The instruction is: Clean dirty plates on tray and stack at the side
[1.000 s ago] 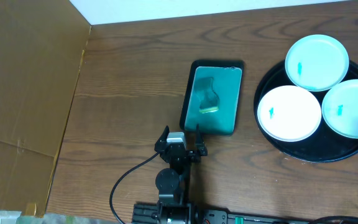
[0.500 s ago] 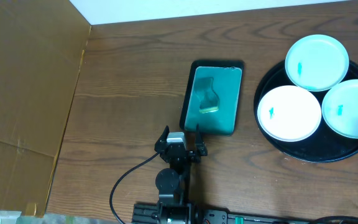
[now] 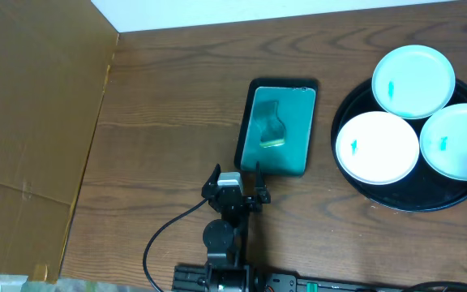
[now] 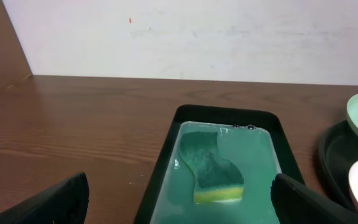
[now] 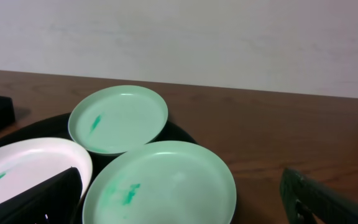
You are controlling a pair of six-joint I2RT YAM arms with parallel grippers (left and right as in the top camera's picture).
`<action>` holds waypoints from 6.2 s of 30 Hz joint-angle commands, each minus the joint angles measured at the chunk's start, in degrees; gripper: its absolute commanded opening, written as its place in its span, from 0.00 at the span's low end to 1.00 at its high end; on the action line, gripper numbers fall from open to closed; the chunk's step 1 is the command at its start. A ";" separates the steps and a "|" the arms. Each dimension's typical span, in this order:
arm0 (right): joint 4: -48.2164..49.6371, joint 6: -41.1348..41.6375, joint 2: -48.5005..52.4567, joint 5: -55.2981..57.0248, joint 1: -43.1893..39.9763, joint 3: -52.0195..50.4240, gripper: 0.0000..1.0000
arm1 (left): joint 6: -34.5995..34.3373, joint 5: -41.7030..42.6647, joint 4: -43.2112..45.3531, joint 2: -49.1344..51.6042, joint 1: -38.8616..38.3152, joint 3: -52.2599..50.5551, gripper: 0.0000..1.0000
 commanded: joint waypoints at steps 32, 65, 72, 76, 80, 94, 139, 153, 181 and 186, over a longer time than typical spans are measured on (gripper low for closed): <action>-0.24 -0.85 0.02 0.37 0.55 -0.09 0.99 | -30.71 37.90 2.60 -0.04 -0.26 -0.85 0.93; -0.24 -0.85 0.02 0.37 0.55 -0.09 0.99 | -11.17 44.02 -39.76 68.22 -0.39 68.28 0.94; -0.24 -0.85 0.02 0.37 0.55 -0.09 0.99 | -17.22 1.14 -55.65 78.75 -8.66 75.76 0.94; -0.24 -0.85 0.02 0.37 0.55 -0.09 0.99 | -18.82 -7.56 -55.54 83.76 -12.20 75.76 0.94; -0.24 -0.85 0.02 0.37 0.55 -0.09 0.99 | -19.54 -7.15 -49.37 86.95 -12.17 75.76 0.94; -0.24 -0.85 0.02 0.37 0.55 -0.09 0.99 | -26.51 -14.10 -35.54 91.10 -11.37 75.45 0.94; -0.24 -0.85 0.02 0.37 0.55 -0.09 0.99 | -24.37 -5.03 -29.31 112.43 -5.86 72.70 0.82; -0.24 -0.85 0.02 0.37 0.55 -0.09 0.99 | -24.33 -2.19 -29.24 112.54 -5.88 71.30 0.77; -0.24 -0.85 0.02 0.37 0.55 -0.09 0.99 | -22.60 -2.27 -26.51 109.66 -5.86 69.40 0.13; -0.24 -0.85 0.02 0.37 0.55 -0.09 0.99 | -22.64 -2.23 -28.33 103.75 -5.86 69.40 0.07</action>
